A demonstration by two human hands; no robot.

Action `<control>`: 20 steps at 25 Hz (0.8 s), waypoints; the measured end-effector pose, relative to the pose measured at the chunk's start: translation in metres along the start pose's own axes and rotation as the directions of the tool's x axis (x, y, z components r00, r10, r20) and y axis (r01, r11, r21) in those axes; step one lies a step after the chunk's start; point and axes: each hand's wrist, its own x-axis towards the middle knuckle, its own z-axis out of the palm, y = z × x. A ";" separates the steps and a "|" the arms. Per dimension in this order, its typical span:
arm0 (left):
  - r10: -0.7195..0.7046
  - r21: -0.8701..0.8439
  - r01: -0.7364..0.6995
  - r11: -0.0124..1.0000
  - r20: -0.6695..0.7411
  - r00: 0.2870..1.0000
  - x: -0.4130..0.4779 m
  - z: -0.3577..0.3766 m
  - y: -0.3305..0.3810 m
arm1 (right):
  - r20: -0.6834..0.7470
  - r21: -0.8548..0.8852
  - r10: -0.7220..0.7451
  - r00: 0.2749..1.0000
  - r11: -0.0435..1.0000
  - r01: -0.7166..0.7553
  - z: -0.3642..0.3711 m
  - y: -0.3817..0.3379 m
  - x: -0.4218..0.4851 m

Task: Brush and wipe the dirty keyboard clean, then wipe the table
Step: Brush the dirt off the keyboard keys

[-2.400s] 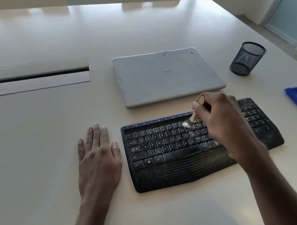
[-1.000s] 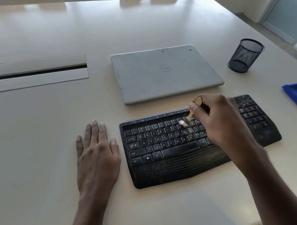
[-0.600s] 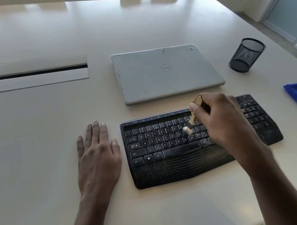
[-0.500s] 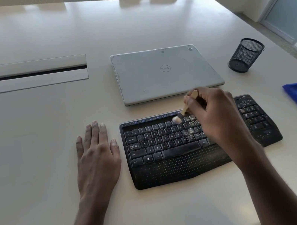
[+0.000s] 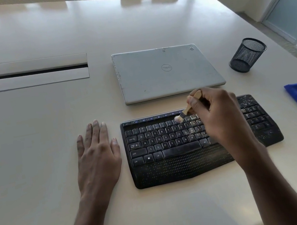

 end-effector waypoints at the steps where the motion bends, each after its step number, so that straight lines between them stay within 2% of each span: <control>1: -0.002 0.000 0.002 1.000 0.003 1.000 0.000 0.000 0.000 | 0.032 0.007 0.005 0.999 1.000 -0.005 0.002 0.001 -0.001; 4: -0.007 -0.009 0.007 1.000 0.008 1.000 0.000 -0.001 0.001 | 0.118 -0.023 0.040 0.992 0.999 -0.037 -0.002 0.005 -0.007; 8: -0.009 -0.010 0.009 1.000 0.007 1.000 0.000 -0.002 0.001 | 0.039 -0.021 -0.027 0.999 0.999 0.028 -0.015 0.005 -0.008; 12: -0.011 -0.016 0.011 1.000 0.006 1.000 -0.001 -0.002 0.001 | 0.156 0.032 -0.107 0.982 0.994 0.104 -0.010 0.005 -0.004; 16: -0.011 -0.016 0.011 1.000 -0.001 1.000 -0.001 -0.003 0.002 | 0.193 0.004 -0.078 0.978 0.997 0.078 -0.008 0.008 -0.004; 18: -0.013 -0.019 0.013 1.000 0.005 1.000 0.000 -0.004 0.003 | 0.172 -0.044 -0.027 0.985 0.998 0.035 -0.013 0.011 -0.004; 20: -0.017 -0.021 0.017 1.000 0.005 1.000 0.000 -0.004 0.003 | 0.084 -0.062 -0.002 0.996 0.998 0.008 -0.017 0.009 -0.007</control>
